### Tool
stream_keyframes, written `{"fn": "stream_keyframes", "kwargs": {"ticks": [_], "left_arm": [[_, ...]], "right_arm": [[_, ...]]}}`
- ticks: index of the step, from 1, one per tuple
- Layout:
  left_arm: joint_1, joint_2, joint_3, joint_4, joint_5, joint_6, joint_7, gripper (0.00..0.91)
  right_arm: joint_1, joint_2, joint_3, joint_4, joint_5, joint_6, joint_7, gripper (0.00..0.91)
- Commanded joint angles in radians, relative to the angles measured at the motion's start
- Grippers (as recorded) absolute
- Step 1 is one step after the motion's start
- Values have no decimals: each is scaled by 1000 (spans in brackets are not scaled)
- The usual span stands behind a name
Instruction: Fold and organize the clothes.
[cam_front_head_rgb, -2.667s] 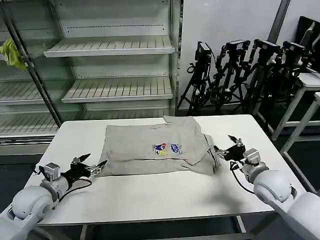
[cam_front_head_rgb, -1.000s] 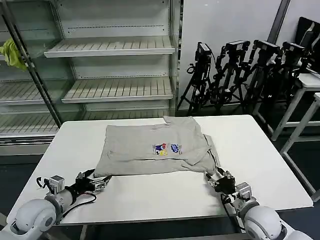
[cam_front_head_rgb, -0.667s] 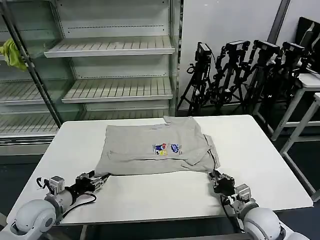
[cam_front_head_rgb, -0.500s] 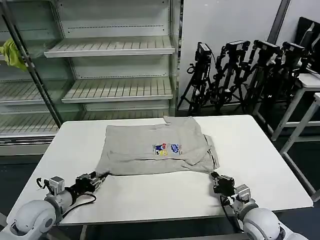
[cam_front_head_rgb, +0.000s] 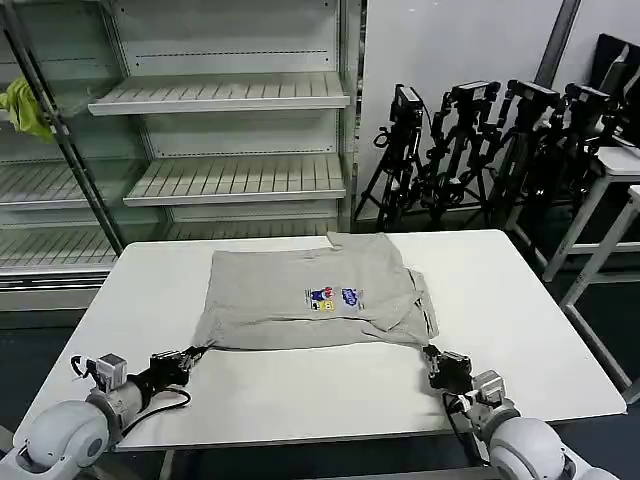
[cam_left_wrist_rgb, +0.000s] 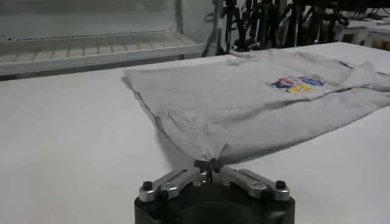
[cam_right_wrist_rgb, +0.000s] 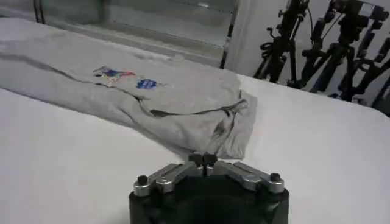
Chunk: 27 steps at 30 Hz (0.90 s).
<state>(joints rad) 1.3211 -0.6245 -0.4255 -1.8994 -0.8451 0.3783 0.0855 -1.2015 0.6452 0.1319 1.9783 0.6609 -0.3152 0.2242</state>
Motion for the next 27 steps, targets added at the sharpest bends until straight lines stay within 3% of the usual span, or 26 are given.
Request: {"fn": "stream_keyframes", "kwargs": {"ticks": [1, 9, 16, 27], "left_arm": [[0, 3, 0, -3, 0, 0, 0, 60], [69, 93, -30, -64, -46, 6, -3, 60], [198, 185, -91, -122, -80, 14, -10, 60], [379, 290, -225, -178, -168, 41, -31, 60]], "right_arm": [[-21, -67, 26, 66, 37, -6, 7, 0], [-138, -200, 124, 175, 123, -24, 22, 0], [-338, -302, 333, 244, 183, -32, 28, 0], [-505, -332, 491, 273, 217, -63, 34, 0]]}}
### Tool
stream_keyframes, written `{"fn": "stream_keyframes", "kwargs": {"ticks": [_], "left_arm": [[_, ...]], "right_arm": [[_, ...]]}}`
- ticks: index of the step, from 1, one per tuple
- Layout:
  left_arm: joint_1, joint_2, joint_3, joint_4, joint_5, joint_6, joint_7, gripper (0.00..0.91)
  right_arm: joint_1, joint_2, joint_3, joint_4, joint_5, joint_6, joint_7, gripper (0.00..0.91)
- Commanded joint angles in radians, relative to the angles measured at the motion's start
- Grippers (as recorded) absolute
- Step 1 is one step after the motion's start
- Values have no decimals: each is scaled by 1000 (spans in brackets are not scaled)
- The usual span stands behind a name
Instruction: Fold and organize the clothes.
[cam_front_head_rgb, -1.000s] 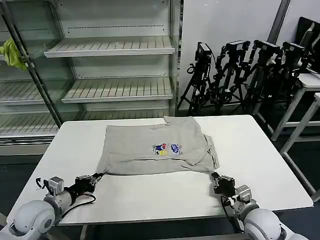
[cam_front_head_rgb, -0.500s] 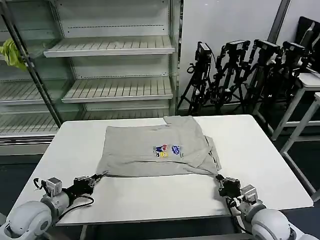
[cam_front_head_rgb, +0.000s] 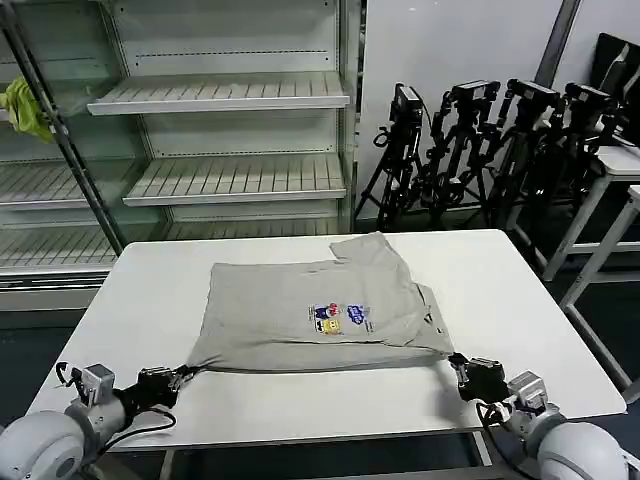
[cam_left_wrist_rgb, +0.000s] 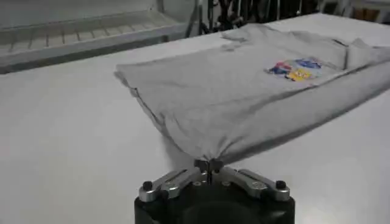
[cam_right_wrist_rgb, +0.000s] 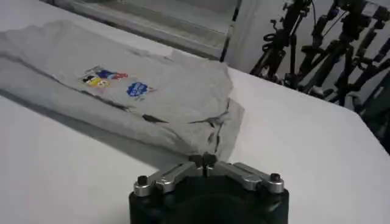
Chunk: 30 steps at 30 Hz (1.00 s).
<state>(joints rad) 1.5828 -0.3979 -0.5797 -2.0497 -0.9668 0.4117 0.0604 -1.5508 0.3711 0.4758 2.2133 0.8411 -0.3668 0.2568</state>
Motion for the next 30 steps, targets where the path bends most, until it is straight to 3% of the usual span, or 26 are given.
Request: {"fn": "stream_keyframes", "kwargs": {"ticks": [1, 8, 12, 24, 28, 30], "left_arm": [[136, 71, -88, -29, -47, 8, -6, 60], [256, 110, -163, -54, -60, 19, -10, 60], [384, 124, -290, -71, -65, 24, -5, 60], [647, 103, -558, -156, -78, 42, -3, 60], [671, 94, -602, -178, -92, 45, -6, 60], [672, 92, -607, -178, -87, 43, -9, 121]], "right_arm": [[-166, -67, 151, 41, 46, -21, 3, 0], [-244, -104, 184, 50, 55, -50, 2, 0], [-248, -110, 180, 47, 55, -59, 0, 0], [-247, -126, 181, 49, 58, -71, -5, 0], [-244, -119, 177, 49, 54, -70, -8, 0], [-244, -116, 177, 48, 50, -72, -8, 0]]}}
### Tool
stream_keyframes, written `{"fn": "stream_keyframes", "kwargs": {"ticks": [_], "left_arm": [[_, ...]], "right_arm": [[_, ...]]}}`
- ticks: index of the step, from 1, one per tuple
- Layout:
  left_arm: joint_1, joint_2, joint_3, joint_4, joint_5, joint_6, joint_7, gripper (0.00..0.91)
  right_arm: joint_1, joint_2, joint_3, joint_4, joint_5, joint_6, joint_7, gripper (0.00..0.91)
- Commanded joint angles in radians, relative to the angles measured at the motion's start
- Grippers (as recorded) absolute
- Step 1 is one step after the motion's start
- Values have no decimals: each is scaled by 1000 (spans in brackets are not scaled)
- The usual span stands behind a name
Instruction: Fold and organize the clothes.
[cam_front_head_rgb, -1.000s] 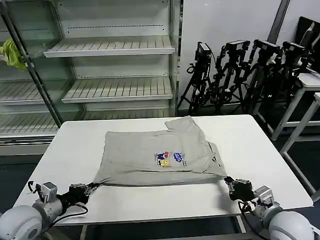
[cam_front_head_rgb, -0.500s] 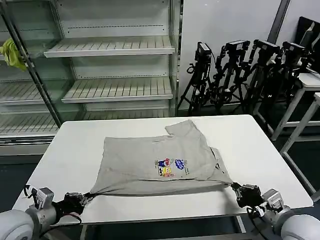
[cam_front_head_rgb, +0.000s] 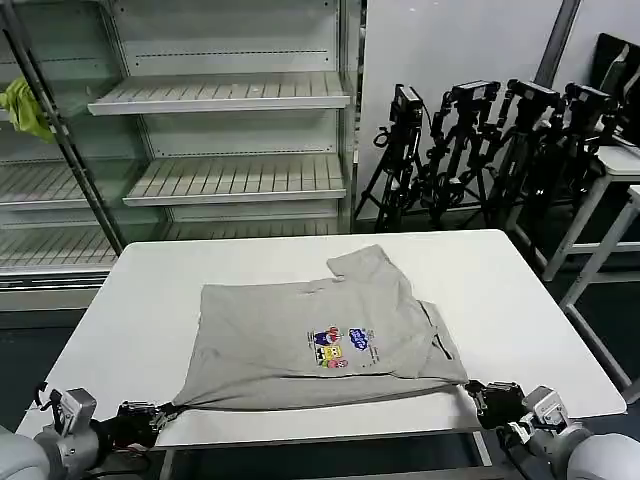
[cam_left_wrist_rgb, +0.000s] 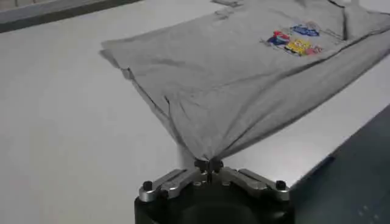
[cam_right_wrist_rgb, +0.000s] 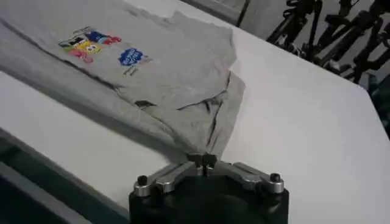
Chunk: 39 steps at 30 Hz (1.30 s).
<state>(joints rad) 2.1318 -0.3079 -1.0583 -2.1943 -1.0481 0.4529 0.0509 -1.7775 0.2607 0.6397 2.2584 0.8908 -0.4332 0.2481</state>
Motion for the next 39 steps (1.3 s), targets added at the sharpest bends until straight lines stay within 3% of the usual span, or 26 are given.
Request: {"fn": "stream_keyframes", "kwargs": {"ticks": [1, 2, 3, 4, 5, 21, 34, 39], "left_arm": [[122, 4, -127, -33, -7, 1, -3, 544], [119, 4, -123, -32, -6, 0, -8, 766], [115, 3, -119, -33, -1, -1, -11, 907], [115, 3, -118, -36, -2, 1, -13, 907], [115, 2, -117, -39, -3, 6, -13, 907], [131, -19, -158, -86, -5, 31, -30, 907], [33, -76, -169, -96, 18, 38, -36, 907], [-126, -112, -108, -88, 6, 35, -36, 907]], "right_arm": [[-18, -7, 13, 3, 0, -6, 0, 0], [-19, -8, 13, 4, 0, -11, -1, 0], [-18, -9, 15, 6, 1, -19, -1, 0], [-18, -10, 17, 9, 2, -34, -1, 171], [-18, -10, 19, 12, 3, -45, -1, 907], [28, 20, 45, 45, 14, -84, 12, 907], [36, 83, 122, 70, 23, -88, 22, 907], [65, 127, 155, 66, 26, -72, 20, 907]]}}
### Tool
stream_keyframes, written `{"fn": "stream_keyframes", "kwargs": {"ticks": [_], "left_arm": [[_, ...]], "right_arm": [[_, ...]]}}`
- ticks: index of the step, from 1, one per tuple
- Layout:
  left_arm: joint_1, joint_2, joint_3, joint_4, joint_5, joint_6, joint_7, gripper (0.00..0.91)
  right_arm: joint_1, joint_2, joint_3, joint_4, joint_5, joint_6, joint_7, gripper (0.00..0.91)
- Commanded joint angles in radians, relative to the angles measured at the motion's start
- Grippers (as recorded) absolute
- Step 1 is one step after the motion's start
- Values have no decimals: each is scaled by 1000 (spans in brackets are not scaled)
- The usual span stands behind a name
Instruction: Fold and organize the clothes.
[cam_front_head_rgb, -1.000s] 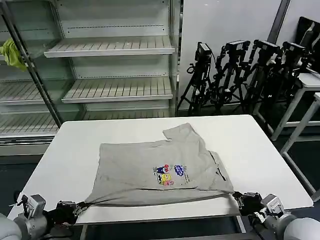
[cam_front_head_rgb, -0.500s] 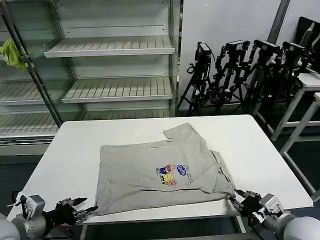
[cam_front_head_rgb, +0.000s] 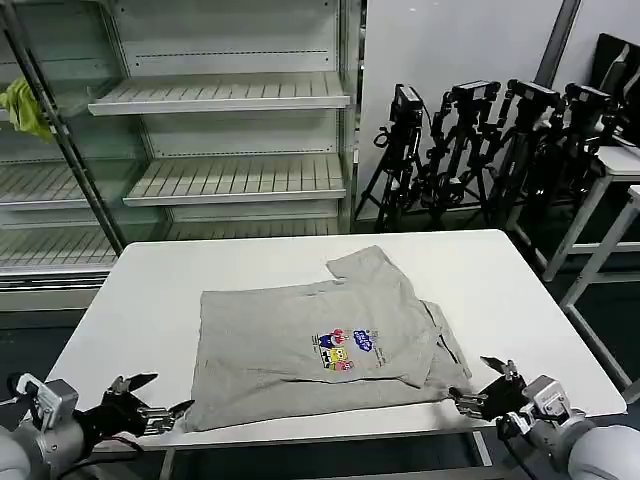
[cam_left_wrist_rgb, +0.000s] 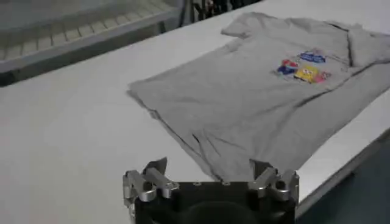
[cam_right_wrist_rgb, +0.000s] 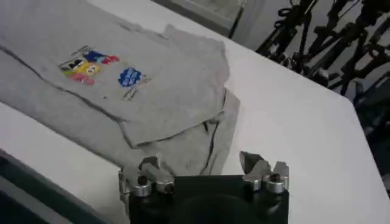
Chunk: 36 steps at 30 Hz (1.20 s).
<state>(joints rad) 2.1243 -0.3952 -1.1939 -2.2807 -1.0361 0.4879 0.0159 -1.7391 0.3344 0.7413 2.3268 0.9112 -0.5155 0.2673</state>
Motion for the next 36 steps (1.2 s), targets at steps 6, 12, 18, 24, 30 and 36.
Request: {"fn": "stream_keyframes", "kwargs": {"ticks": [6, 12, 18, 24, 30, 36], "left_arm": [[-354, -42, 144, 47, -13, -27, -7, 907], [-524, -94, 266, 142, -21, -70, 14, 907], [-659, -116, 392, 244, -9, -95, 19, 907], [-874, -127, 568, 364, 15, -128, 17, 907], [-1021, -142, 707, 460, 62, -154, 16, 907], [-1096, -170, 780, 509, 78, -162, 3, 907]], "right_arm": [[228, 123, -56, -95, -59, 78, -37, 907], [550, 265, -280, -256, -106, 106, -96, 907], [869, 384, -519, -459, -120, 166, -115, 907], [1054, 475, -687, -611, -162, 215, -112, 907], [1210, 571, -807, -762, -197, 271, -114, 907], [1293, 674, -860, -889, -198, 272, -84, 907]]}}
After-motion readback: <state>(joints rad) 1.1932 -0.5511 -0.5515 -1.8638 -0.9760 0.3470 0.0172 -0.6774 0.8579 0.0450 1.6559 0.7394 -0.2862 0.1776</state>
